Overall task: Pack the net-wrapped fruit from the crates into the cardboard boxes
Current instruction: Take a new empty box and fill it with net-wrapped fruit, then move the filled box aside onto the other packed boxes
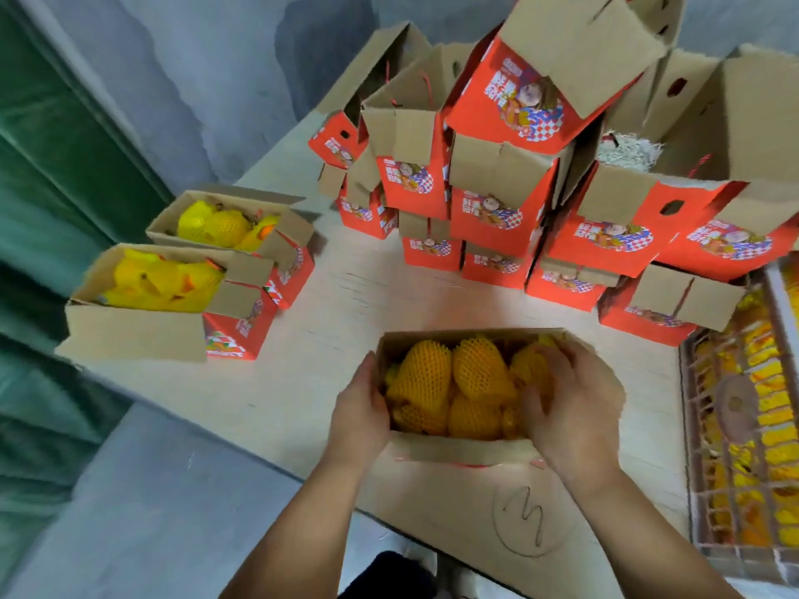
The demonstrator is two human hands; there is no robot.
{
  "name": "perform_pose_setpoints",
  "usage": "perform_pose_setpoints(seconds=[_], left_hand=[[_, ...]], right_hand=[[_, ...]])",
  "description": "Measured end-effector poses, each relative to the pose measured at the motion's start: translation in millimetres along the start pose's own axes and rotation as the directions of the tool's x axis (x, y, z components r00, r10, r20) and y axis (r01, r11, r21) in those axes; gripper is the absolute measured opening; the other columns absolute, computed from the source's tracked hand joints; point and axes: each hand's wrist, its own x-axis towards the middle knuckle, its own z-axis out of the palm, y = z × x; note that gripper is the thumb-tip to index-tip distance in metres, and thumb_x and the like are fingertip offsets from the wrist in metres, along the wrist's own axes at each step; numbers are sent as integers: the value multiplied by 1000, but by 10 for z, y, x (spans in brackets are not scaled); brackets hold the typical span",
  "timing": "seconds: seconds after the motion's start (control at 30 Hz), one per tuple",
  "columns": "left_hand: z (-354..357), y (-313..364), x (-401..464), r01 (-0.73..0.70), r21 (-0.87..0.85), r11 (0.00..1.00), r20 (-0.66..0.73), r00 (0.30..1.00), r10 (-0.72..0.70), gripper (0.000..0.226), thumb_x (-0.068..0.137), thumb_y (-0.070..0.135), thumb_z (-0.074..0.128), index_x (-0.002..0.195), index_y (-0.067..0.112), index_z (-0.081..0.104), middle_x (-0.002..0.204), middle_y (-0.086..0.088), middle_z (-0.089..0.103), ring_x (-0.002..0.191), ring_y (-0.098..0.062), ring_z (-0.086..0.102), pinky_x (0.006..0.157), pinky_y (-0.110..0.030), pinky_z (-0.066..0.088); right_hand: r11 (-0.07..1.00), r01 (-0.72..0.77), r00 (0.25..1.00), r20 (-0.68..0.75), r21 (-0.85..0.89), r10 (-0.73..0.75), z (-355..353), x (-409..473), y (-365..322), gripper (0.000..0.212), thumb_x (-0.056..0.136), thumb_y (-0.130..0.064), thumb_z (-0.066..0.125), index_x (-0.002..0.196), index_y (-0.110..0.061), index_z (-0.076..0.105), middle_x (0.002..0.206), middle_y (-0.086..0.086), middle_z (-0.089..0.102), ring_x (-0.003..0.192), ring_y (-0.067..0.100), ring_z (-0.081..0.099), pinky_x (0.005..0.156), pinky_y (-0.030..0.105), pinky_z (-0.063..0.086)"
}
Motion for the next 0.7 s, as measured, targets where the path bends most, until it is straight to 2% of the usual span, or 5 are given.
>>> perform_pose_setpoints(seconds=[0.1, 0.17, 0.23, 0.47, 0.7], left_hand=[[-445, -339, -43, 24, -91, 996, -96, 995, -32, 51, 105, 2, 43, 152, 20, 50, 143, 1, 62, 130, -19, 57, 107, -10, 34], [-737, -573, -22, 60, -144, 988, -138, 987, -80, 51, 103, -3, 42, 150, 15, 52, 144, -4, 62, 133, -23, 56, 118, -32, 39], [-1020, -794, 21, 96, -191, 977, -180, 975, -131, 51, 102, -5, 43, 148, 14, 55, 141, -5, 63, 132, -25, 57, 116, -46, 42], [-1904, -1652, 127, 136, -317, 939, -214, 954, -211, 47, 108, 5, 45, 144, 31, 59, 136, 15, 65, 128, -8, 58, 114, -45, 45], [-2537, -2290, 467, 215, -513, 831, -34, 962, -270, 44, 108, 5, 49, 140, 33, 59, 130, 19, 69, 122, -3, 64, 99, -29, 56]], right_hand=[[944, -326, 896, 335, 52, 291, 126, 85, -196, 71, 90, -17, 61, 156, -26, 36, 158, 13, 41, 142, 38, 40, 114, 49, 36], [913, -362, 797, 570, 187, 199, 296, 64, -520, 61, 99, -12, 47, 157, -28, 35, 155, 7, 49, 137, 33, 48, 114, 47, 38], [898, -353, 789, 599, 262, 135, 466, 4, -883, 58, 100, -10, 42, 153, -33, 39, 140, 3, 59, 124, 30, 57, 106, 44, 45], [916, -336, 748, 653, 221, 117, 1113, -52, -1913, 27, 101, -18, 41, 122, -35, 37, 89, -8, 61, 75, 11, 60, 54, 25, 39], [911, -381, 744, 637, 157, 202, 1420, -158, -2624, 27, 97, -8, 50, 109, -28, 36, 81, 3, 60, 69, 17, 59, 54, 29, 36]])
